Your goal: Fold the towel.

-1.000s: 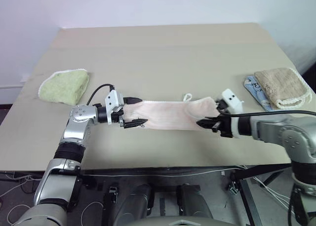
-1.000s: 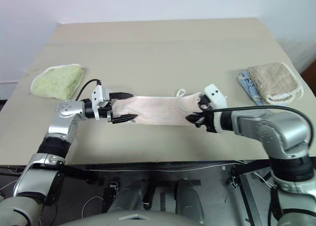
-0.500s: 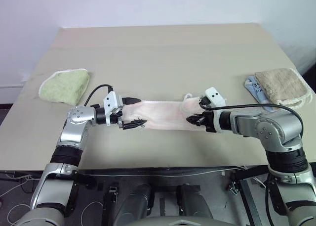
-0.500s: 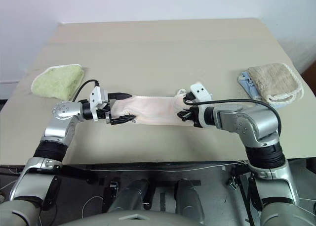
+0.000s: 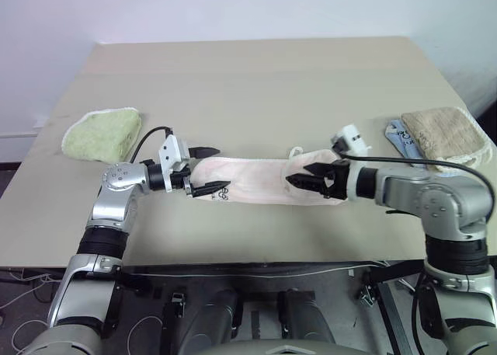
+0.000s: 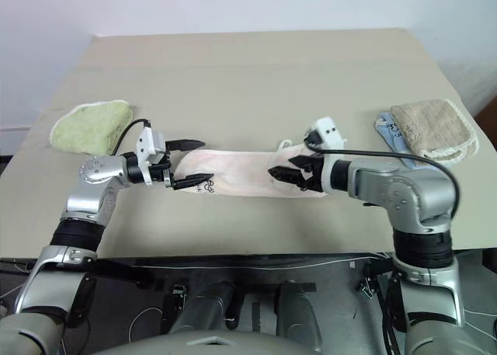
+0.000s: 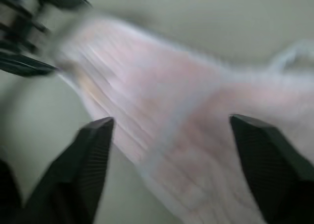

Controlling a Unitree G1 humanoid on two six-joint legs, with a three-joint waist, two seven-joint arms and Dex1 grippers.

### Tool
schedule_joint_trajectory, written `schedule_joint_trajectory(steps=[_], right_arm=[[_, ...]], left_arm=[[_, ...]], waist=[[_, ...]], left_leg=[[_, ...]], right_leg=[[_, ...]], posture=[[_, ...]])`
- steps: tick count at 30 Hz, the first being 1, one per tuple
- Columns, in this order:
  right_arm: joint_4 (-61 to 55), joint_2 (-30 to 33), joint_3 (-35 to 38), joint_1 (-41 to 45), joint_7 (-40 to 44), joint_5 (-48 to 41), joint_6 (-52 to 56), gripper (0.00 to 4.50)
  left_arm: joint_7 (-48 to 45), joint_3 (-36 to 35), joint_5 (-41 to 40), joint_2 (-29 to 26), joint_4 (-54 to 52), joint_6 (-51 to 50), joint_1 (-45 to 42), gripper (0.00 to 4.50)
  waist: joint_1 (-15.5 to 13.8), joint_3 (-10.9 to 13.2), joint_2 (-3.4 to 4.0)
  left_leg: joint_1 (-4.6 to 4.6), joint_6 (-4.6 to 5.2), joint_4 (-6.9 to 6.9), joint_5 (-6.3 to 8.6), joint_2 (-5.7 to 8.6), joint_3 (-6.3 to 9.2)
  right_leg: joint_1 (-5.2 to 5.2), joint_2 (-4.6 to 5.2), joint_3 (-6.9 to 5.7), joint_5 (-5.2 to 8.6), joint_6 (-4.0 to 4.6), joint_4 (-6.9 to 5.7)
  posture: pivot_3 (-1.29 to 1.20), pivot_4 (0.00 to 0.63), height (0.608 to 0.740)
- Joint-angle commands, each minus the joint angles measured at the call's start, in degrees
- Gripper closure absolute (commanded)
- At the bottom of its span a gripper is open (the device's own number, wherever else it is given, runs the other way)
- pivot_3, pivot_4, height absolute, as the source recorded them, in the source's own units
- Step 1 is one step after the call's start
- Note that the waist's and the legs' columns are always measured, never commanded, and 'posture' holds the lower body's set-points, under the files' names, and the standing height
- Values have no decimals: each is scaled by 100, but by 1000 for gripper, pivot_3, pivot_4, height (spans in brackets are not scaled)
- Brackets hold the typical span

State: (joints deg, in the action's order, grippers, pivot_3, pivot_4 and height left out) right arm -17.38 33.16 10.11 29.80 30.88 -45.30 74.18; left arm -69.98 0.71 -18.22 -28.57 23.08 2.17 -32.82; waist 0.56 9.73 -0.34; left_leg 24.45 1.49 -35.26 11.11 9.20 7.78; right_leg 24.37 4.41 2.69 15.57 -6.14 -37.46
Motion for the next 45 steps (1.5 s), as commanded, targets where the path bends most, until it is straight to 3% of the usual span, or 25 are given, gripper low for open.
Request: schedule_joint_trajectory(steps=[1, 4, 7, 12, 18, 21, 26, 30, 40, 45], right_arm=[[-159, 172, 609, -52, 181, -194, -415, 148], [-70, 340, 656, -217, 392, -65, -853, 148], [109, 147, 675, -271, 335, 124, -1458, 769], [488, -130, 329, -476, 185, 722, -2281, 2465], [956, -470, 231, -582, 80, 1030, -2948, 4493], [1413, -579, 135, -528, -249, 1609, -3577, 4500], [1925, -924, 331, -472, -377, 1591, -3962, 4500], [1961, -929, 76, -646, -278, 1798, -4089, 4500], [2267, -1090, -435, -591, -385, 2456, -4650, 4500], [2496, -1015, -810, -533, -295, 3023, -5166, 4500]], left_arm=[[227, -175, -218, 59, -332, -311, -368, 0], [472, -79, -84, 155, -291, -457, -676, 0], [540, -146, -508, 415, -476, -1040, -927, 617], [666, -54, -716, 952, -467, -1480, -1304, 2297], [378, 515, -180, 1391, -119, -810, -1470, 4396], [433, 745, 67, 1647, 102, -546, -1449, 4486], [501, 1078, 427, 2137, 430, 71, -1253, 4486], [649, 1226, 685, 2323, 678, 357, -1243, 4486], [1136, 1830, 1950, 2058, 1745, 1428, -1053, 4486], [1255, 1645, 1807, 2159, 1991, 1457, -1060, 4486]], waist=[[-12, -1, -2], [-4, -1, -2], [24, -1, -2], [16, -1, -2], [11, -2, -2], [11, -2, -2], [21, -2, -2], [20, -2, -2], [24, -3, -1], [13, -3, -1]], left_leg=[[0, 0, -2, 0, 0, 0], [-1, 0, -5, 0, 0, 0], [-2, 0, -5, 0, 0, 0], [-2, -2, -6, -2, 0, -1], [-3, -6, -11, -5, 2, -2], [-4, -6, -11, -4, 2, -2], [-6, -6, -10, -4, 2, -2], [-6, -8, -11, -6, 2, -2], [-11, -9, -40, -6, 2, -2], [-11, -11, -54, -7, 3, -2]], right_leg=[[-2, 0, -1, 0, 0, 0], [-5, 0, -2, -1, -2, 0], [-5, 0, -1, -1, -2, -1], [-2, -2, 1, -1, -3, -7], [-5, -2, 1, -2, -3, -8], [-4, -2, 1, -2, -3, -9], [-4, -3, 3, -2, -3, -12], [-1, -5, 5, -2, -3, -19], [-3, -7, 6, -1, -2, -52], [-5, -8, 5, -2, -3, -58]], posture=[[0, 150, 740], [0, 150, 740], [0, 150, 740], [0, 150, 740], [0, 150, 740], [0, 150, 740], [0, 150, 740], [0, 150, 740], [0, 150, 740], [0, 150, 740]])
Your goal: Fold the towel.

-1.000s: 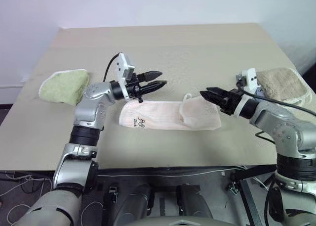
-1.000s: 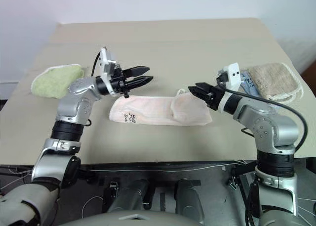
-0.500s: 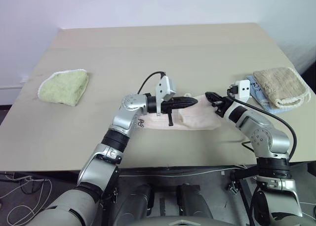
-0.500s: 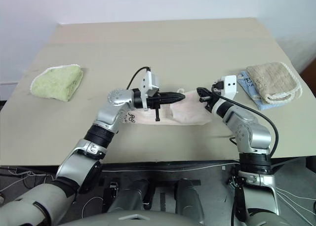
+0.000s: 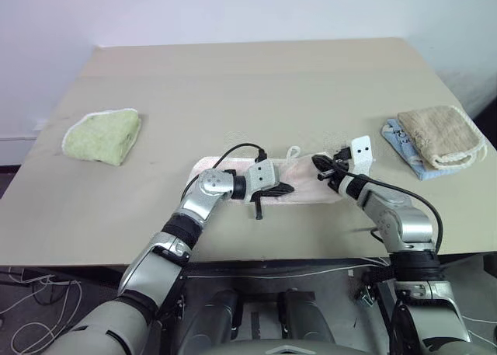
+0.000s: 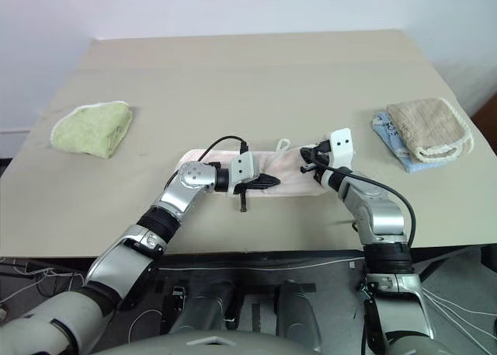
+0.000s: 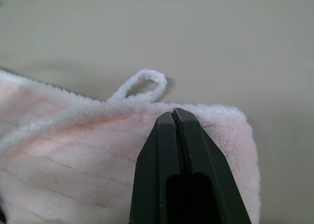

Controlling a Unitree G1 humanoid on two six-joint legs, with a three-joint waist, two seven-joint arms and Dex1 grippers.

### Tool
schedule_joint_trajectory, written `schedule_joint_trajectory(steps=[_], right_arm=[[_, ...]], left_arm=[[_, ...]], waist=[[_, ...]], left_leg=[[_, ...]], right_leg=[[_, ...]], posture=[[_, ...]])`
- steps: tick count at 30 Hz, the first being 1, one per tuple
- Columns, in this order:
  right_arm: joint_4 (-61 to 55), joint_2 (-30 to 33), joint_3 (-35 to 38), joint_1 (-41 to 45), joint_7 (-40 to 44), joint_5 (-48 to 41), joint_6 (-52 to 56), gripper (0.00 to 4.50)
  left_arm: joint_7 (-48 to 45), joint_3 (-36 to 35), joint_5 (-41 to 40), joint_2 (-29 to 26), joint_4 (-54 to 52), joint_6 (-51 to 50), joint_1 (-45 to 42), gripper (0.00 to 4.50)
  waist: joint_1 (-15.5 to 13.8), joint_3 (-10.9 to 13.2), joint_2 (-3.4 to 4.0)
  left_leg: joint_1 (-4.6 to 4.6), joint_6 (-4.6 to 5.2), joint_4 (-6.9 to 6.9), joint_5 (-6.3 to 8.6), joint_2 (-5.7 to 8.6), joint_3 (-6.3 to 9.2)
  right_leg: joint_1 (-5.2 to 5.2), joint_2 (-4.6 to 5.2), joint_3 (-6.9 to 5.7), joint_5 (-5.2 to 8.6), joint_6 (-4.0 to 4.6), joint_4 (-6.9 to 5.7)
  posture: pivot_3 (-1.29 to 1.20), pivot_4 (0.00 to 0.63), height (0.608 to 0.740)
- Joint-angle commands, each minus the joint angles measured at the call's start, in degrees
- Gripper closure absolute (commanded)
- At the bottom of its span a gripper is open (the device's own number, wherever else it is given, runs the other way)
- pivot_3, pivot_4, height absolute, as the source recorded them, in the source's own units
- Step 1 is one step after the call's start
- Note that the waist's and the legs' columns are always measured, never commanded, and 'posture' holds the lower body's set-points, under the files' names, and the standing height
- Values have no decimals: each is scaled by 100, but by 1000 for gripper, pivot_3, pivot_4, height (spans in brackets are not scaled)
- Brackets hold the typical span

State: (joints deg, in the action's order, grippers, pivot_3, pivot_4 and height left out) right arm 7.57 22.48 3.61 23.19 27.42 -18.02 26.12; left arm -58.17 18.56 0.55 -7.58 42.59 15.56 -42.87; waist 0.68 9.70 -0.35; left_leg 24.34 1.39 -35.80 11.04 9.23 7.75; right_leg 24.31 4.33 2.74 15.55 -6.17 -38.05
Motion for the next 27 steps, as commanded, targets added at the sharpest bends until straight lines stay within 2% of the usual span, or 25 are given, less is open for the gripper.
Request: schedule_joint_trajectory(steps=[1, 5, 9, 12, 15, 16, 19, 27], right_arm=[[38, 70, -204, 139, 71, 375, -438, 4500], [115, 27, -133, 202, 125, 389, -560, 4500], [-138, 52, 167, 235, 280, 28, -380, 4500], [-497, 37, 482, 241, 418, -501, 24, 4500], [-1116, 70, 871, 328, 502, -1259, 592, 4500], [-1269, 96, 961, 369, 510, -1439, 742, 4500], [-1493, 206, 1053, 524, 484, -1631, 934, 3948], [-1640, 648, 843, 716, 990, -1826, 1211, 1237]], left_arm=[[70, -182, -111, 76, 48, 142, -60, 4486], [-83, -526, -601, 265, -164, 71, -51, 4486], [-262, -937, -1256, 458, -636, -308, -93, 4486], [-338, -1071, -1476, 398, -968, -652, -128, 4486], [-229, -1365, -1900, 257, -1481, -1416, -281, 4486], [-207, -1443, -2012, 187, -1637, -1666, -336, 4325], [-329, -1535, -2299, -162, -2126, -2577, -435, 3700], [33, -2106, -2678, -1040, -2750, -3669, -593, 918]], waist=[[1, 0, 0], [1, 0, 0], [4, 1, -1], [16, 0, -1], [25, 1, -1], [25, 1, -1], [24, 1, -1], [9, 1, -1]], left_leg=[[0, 0, -2, 0, 0, 0], [1, 0, -6, 0, 0, 1], [2, 0, -8, 0, 0, 1], [3, 0, -9, 0, 0, 1], [2, 0, -8, 0, -1, 2], [3, 0, -8, 0, -1, 2], [5, 0, -12, 0, -1, 3], [4, 1, -12, 1, -1, 3]], right_leg=[[-1, 0, 0, 0, 0, 0], [-1, -1, -2, 0, 0, -4], [-1, 0, -2, 0, 0, -4], [-1, -1, -2, 0, 0, -5], [0, -3, -1, 0, 0, -6], [2, -3, -1, 0, 0, -7], [1, -3, -1, 0, 0, -9], [0, -3, -2, 0, 0, -7]], posture=[[0, 150, 740], [0, 150, 740], [0, 150, 740], [0, 150, 740], [0, 150, 740], [0, 150, 740], [0, 150, 740], [0, 150, 740]])
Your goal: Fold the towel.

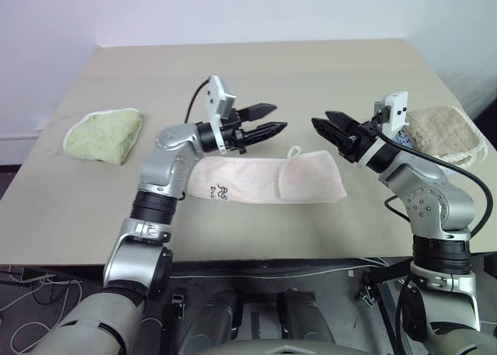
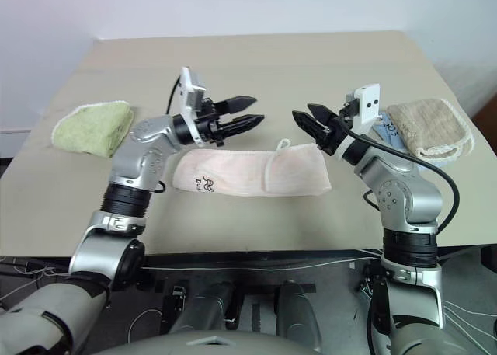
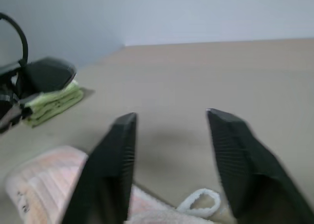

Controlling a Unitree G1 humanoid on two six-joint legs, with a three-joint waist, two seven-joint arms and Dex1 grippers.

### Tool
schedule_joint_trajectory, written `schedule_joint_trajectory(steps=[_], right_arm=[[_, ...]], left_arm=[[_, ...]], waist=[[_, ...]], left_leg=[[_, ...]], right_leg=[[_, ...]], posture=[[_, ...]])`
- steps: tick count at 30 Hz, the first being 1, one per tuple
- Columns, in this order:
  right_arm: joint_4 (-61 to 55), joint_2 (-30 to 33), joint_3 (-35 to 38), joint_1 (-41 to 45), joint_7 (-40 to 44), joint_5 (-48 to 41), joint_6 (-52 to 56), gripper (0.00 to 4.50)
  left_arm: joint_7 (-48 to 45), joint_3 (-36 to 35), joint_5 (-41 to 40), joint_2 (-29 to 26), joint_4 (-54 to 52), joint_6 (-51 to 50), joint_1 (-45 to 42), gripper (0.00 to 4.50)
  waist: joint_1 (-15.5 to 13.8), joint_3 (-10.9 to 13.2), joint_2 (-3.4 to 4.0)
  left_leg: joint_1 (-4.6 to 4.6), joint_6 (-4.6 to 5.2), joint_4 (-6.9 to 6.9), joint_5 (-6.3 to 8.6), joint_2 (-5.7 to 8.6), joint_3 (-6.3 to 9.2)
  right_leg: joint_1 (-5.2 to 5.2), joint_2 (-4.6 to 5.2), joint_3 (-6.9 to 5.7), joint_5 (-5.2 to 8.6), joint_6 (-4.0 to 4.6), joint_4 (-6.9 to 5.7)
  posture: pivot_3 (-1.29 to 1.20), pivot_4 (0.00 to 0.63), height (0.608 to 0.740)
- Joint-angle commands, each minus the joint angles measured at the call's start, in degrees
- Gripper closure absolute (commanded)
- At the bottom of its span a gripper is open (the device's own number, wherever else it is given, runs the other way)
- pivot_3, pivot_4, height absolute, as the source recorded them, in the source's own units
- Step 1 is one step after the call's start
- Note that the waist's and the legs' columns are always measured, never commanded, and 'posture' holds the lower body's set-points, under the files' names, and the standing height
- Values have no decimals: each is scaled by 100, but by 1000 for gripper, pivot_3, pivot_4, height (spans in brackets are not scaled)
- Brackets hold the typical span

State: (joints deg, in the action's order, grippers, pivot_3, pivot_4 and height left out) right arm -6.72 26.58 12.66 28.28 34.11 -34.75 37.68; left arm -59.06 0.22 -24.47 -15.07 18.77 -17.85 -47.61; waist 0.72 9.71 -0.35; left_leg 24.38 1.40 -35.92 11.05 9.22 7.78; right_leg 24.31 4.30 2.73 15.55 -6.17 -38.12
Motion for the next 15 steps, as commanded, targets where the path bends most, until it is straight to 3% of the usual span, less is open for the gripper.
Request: schedule_joint_trajectory(steps=[1, 2, 4, 9, 15], right_arm=[[-206, 291, -98, 221, 412, -170, 85, 915], [-200, 341, -122, 235, 503, -205, 120, 537], [-161, 428, -168, 277, 660, -234, 169, 31], [17, 665, -453, 427, 1117, -105, 166, 31], [379, 825, -895, 743, 1710, 201, -124, 31]], left_arm=[[126, -296, -172, -417, -433, -412, -87, 588], [153, -327, -156, -552, -498, -495, -32, 185], [167, -440, -249, -844, -691, -780, 157, 0], [751, -881, -412, -1329, -1268, -1412, 759, 0], [1900, -2009, -1346, -1612, -2066, -3215, 1429, 0]], waist=[[15, 1, -1], [17, 1, 0], [18, 1, 0], [8, 1, 0], [4, 2, -3]], left_leg=[[1, 0, 0, 0, 0, 0], [1, 0, 1, 0, 0, 0], [1, 0, 4, 0, 0, 0], [0, 0, 7, 0, 0, -1], [0, 0, 6, 2, 0, 0]], right_leg=[[1, 0, 0, 0, 0, 0], [2, 0, 0, 0, 0, 0], [3, 0, 1, 0, 0, 0], [4, 1, 3, 0, 1, 2], [2, 1, 2, 1, 1, 3]], posture=[[0, 150, 740], [0, 150, 740], [0, 150, 740], [0, 150, 740], [0, 150, 740]])
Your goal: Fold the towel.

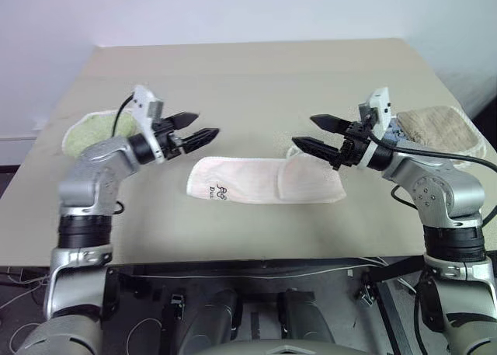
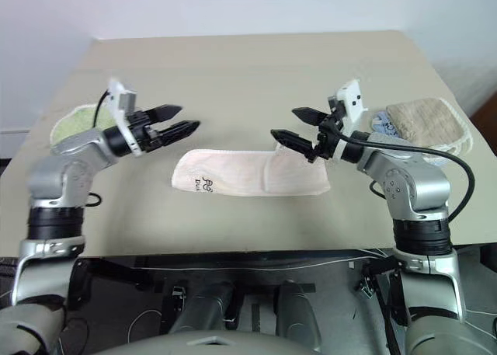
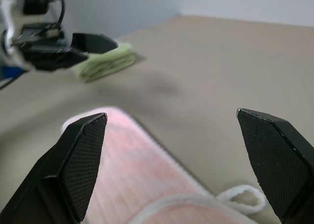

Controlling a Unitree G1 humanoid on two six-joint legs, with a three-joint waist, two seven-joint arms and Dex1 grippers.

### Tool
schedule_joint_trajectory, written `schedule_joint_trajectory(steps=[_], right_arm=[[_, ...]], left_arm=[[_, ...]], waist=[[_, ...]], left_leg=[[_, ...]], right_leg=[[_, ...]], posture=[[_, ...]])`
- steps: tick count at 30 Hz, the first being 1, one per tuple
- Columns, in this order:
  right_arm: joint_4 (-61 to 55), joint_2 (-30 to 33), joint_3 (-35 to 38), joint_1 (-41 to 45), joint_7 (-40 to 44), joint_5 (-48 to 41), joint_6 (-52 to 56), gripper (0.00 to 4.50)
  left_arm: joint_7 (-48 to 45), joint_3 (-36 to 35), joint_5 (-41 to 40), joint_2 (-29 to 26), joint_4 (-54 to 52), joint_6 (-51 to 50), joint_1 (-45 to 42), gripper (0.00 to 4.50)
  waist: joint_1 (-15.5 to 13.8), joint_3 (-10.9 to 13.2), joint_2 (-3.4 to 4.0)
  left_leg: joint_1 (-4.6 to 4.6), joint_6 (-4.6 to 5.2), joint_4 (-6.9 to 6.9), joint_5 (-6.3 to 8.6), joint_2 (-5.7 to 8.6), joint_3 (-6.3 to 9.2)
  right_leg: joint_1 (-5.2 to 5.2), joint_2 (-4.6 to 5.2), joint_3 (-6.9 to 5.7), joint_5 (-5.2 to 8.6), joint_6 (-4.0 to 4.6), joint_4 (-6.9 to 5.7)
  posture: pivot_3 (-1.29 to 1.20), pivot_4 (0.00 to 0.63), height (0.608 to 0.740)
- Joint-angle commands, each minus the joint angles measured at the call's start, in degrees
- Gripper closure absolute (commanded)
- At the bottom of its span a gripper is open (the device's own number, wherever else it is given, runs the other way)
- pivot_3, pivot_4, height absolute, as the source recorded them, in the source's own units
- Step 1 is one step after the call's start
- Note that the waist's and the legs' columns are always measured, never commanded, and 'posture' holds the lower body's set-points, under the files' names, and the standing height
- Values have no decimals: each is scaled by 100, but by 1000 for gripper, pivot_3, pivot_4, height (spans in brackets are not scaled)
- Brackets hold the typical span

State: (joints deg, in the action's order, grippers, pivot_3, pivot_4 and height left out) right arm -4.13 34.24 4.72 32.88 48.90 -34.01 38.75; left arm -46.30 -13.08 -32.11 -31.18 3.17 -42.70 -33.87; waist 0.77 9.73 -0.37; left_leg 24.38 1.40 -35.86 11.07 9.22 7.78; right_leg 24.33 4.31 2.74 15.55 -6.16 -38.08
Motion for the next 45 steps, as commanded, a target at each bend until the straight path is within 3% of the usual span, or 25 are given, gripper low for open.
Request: schedule_joint_trajectory(steps=[1, 6, 10, 19, 22, 25, 28, 35, 45], right_arm=[[206, 52, -174, 344, 298, 199, -303, 31], [457, -126, -361, 591, 393, 326, -417, 31], [602, -247, -545, 636, 511, 464, -497, 31], [841, -400, -563, 770, 532, 528, -561, 31], [887, -399, -514, 802, 514, 561, -585, 31], [879, -405, -504, 802, 492, 592, -598, 31], [857, -406, -494, 772, 462, 622, -619, 31], [764, -328, -439, 633, 376, 684, -632, 31], [634, -234, -424, 516, 257, 706, -594, 31]], left_arm=[[997, -952, -785, 63, -605, -1137, 109, 0], [2080, -2070, -1974, 162, -1362, -3358, 660, 0], [3018, -2924, -2898, 744, -1645, -4786, 896, 0], [6169, -3551, -4450, 1816, -1081, -4949, 882, 0], [7284, -3291, -5771, 1710, -646, -4341, 1112, 0], [8207, -2464, -7185, 1241, -477, -3604, 1547, 0], [8630, -1665, -7996, 729, -432, -3095, 1868, 0], [8562, -996, -8089, 367, 40, -2415, 1749, 0], [8194, -618, -8089, 646, 519, -2266, 1296, 0]], waist=[[-2, 0, -1], [3, 0, -1], [-18, 0, -1], [-19, 0, -3], [-4, 0, -3], [-1, 0, -3], [-22, -1, -1], [-149, -4, 3], [-337, -5, 5]], left_leg=[[0, 0, -1, 0, 0, 0], [-1, 1, 1, 1, 0, 0], [-1, 0, -3, 1, 0, 1], [-8, -14, -15, 9, 0, 3], [-8, -15, -13, 9, 0, 2], [-8, -15, -10, 9, -1, 1], [-8, -15, -11, 9, -1, 1], [-37, -14, -10, 11, 0, -1], [-40, -15, -15, 11, 1, 0]], right_leg=[[0, 0, -1, 0, 0, 0], [0, 0, -1, 0, 0, 1], [-1, -1, -3, 0, 0, 0], [-16, 0, -6, -2, -4, -1], [-14, 0, -3, -2, -4, -1], [-10, 0, 0, -2, -3, -2], [-10, 0, 2, -2, -3, -2], [-22, 3, 3, -2, 0, 2], [-31, 8, -2, 7, 24, 6]], posture=[[0, 150, 740], [0, 150, 740], [0, 150, 740], [0, 150, 740], [0, 150, 740], [0, 150, 740], [0, 150, 740], [0, 150, 740], [0, 150, 740]])
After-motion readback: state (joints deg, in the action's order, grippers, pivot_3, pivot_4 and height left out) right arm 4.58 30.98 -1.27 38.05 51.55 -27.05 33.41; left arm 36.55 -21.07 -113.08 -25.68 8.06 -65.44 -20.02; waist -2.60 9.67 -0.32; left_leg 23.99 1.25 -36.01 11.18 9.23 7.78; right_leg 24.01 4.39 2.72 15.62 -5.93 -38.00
